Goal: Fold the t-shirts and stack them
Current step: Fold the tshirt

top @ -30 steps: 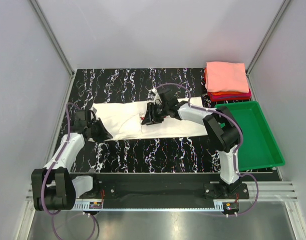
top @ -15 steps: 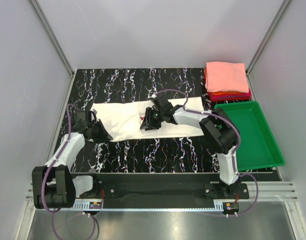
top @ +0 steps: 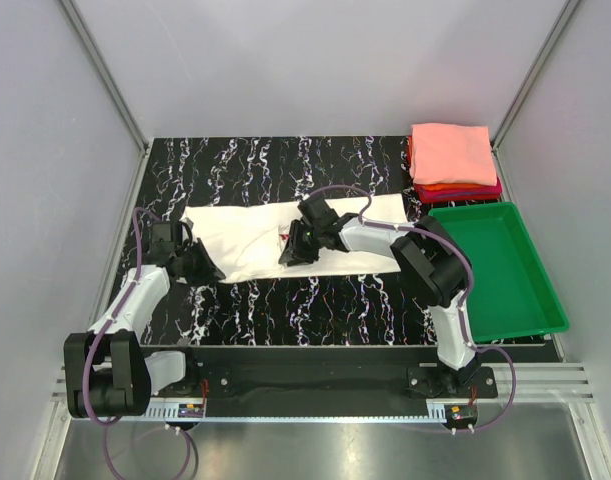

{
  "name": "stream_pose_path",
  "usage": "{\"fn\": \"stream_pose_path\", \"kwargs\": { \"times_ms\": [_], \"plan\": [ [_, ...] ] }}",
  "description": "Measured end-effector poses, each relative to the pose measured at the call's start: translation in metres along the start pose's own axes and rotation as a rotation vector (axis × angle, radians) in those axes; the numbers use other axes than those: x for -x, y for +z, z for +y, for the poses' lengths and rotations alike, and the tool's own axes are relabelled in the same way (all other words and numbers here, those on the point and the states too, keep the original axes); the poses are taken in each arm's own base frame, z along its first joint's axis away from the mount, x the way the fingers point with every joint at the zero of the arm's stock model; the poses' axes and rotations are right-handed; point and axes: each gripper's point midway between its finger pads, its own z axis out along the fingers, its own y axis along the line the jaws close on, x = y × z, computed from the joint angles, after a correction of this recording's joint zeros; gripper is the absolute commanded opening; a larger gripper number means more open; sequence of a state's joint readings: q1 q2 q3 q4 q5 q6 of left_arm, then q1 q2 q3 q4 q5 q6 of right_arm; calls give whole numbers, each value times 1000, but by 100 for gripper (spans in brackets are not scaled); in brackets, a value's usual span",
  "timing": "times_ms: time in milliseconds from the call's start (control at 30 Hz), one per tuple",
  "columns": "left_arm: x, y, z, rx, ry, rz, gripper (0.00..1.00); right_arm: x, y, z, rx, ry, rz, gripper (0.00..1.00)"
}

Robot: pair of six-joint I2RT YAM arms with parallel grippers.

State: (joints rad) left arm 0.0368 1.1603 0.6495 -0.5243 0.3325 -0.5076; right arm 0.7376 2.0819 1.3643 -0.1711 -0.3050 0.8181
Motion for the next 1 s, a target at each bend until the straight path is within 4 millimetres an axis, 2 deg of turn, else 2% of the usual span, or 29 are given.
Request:
{"fn": "stream_pose_path", "kwargs": {
  "times_ms": [133,300,433,467,600,800,1000],
  "plan": [
    [1,0,-1,-2,-3,-3,0,-1,4,6,8,7,3,35],
    [1,0,-1,-2,-6,-2,0,-7,11,4,-4,35,18,33],
    [0,1,0,-3,-7,-2,0,-6,11,3,-10,46,13,16],
    [0,1,0,-3,-8,-2,0,-6,11,2,-12,48,12,9],
    [1,1,0,-3,-8,-5,0,-5,11,0,-27,54,4,2],
    [1,2,1,4,-19,-6,0,-9,1,1,-31,77,-2,0],
    [3,5,4,25,-35,-11,0,-23,-8,9,-16,103,4,0]
  ]
}}
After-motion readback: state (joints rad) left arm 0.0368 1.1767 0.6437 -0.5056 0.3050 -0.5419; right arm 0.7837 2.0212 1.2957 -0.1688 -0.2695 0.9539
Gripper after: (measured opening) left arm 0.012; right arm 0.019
